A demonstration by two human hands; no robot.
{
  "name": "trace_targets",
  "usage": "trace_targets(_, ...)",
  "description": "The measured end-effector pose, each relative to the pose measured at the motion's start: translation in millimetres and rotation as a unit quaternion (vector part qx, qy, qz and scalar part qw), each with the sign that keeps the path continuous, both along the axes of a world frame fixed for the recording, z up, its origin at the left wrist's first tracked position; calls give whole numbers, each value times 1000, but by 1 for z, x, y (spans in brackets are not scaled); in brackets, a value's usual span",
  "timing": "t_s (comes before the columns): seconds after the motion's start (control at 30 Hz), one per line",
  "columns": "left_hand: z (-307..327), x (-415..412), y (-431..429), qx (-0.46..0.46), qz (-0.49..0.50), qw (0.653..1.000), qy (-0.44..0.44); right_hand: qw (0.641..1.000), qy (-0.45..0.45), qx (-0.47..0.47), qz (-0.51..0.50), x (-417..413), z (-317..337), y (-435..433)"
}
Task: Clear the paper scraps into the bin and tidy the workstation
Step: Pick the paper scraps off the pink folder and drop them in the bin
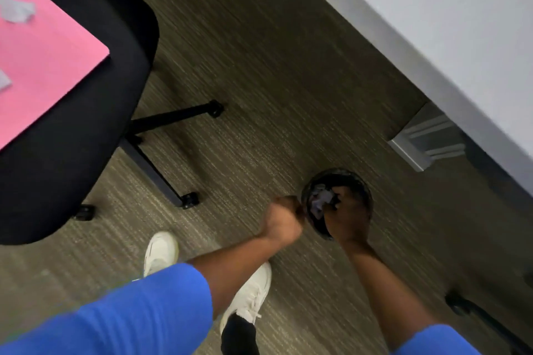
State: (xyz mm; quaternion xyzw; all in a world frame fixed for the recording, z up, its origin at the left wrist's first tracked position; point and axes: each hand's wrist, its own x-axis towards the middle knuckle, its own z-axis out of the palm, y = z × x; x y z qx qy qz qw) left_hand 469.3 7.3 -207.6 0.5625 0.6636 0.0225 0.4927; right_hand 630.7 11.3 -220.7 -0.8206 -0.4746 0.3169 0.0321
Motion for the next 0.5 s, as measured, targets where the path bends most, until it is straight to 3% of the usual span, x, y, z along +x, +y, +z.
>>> trace_targets(0.23, 48, -91, -4, 31, 166, 985, 23, 998, 51, 8, 41, -92, 57, 41)
trace_targets(0.37, 82, -150, 3, 131, 219, 966, 47, 992, 74, 28, 101, -154, 96, 67)
trace_targets(0.5, 116, -215, 20, 241, 315, 917, 53, 982, 96, 90, 133, -219, 132, 93)
